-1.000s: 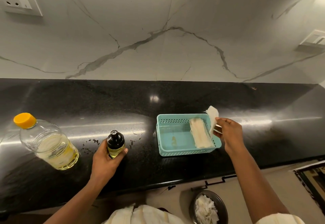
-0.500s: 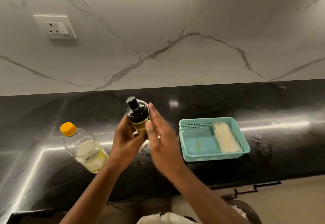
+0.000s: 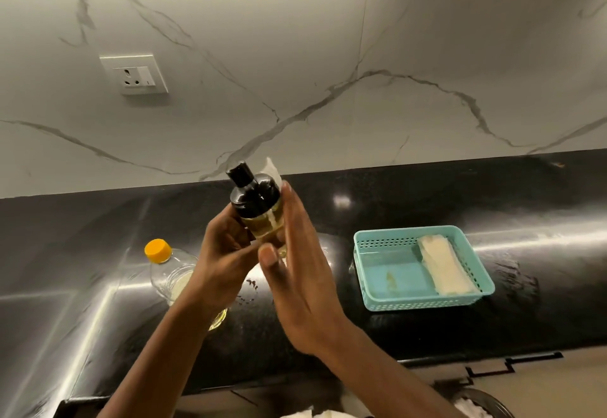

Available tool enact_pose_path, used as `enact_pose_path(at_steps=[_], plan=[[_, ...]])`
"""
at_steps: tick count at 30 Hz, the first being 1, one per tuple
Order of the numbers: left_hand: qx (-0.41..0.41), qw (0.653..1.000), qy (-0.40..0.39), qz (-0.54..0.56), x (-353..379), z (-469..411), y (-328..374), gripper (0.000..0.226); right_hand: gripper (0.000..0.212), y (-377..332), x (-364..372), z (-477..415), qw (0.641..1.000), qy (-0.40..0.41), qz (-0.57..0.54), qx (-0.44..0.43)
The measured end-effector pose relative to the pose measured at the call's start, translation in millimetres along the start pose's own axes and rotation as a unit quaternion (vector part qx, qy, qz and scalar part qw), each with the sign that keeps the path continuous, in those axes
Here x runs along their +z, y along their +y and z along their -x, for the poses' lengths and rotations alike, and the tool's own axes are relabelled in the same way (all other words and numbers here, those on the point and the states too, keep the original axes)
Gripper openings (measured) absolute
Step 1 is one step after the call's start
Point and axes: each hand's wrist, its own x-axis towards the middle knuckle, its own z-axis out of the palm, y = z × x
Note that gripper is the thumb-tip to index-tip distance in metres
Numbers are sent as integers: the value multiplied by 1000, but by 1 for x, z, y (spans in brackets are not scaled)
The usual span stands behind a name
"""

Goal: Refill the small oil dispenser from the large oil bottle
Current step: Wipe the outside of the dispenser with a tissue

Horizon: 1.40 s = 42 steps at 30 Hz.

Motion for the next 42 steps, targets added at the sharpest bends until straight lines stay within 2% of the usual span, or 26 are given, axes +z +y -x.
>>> enact_pose_path(at_steps=[2,5,7,9,11,14,17,20,23,26,29,32,35,37,39,41,42], plan=[[-2,1000,24,2,-4,1,0,48,78,15,2,16,1000,-13,1,-12],[4,1000,28,-3,-5,3,-2,48,83,22,4,9,988,-11,-126,94],[14,999,25,-18,0,0,0,50,74,11,4,-10,943,33,-284,170],[25,998,29,-40,3,-4,2,52,61,5,1,-20,868,61,-441,219],[34,997,45,-54,1,-7,6,53,62,-1,-3,-17,814,63,-525,243],[39,996,56,-56,-8,-9,9,51,71,-6,-13,-5,759,35,-593,267],[35,998,45,-36,-6,-7,9,50,79,-1,-23,-6,746,30,-602,282],[25,998,25,-48,4,-7,8,56,78,3,-22,-17,730,41,-616,293],[24,995,31,-92,2,-10,12,54,76,4,-14,-13,729,29,-608,312],[22,996,20,-83,-4,-11,14,52,80,10,-22,-6,732,27,-609,303],[15,997,-5,-76,1,-7,9,52,78,13,-30,-12,709,52,-635,301],[14,995,-6,-95,2,-8,9,51,73,9,-16,-12,708,46,-629,317],[13,993,4,-115,-5,-11,13,52,65,6,-5,0,733,54,-594,327],[14,994,13,-110,-6,-12,15,54,59,2,-9,4,777,115,-531,318],[17,994,26,-105,-2,-11,13,51,54,0,-7,6,815,127,-481,296],[22,995,36,-91,3,-11,11,49,57,-10,2,13,884,97,-376,261],[26,996,35,-84,6,-11,11,50,68,-15,9,16,921,68,-301,238]])
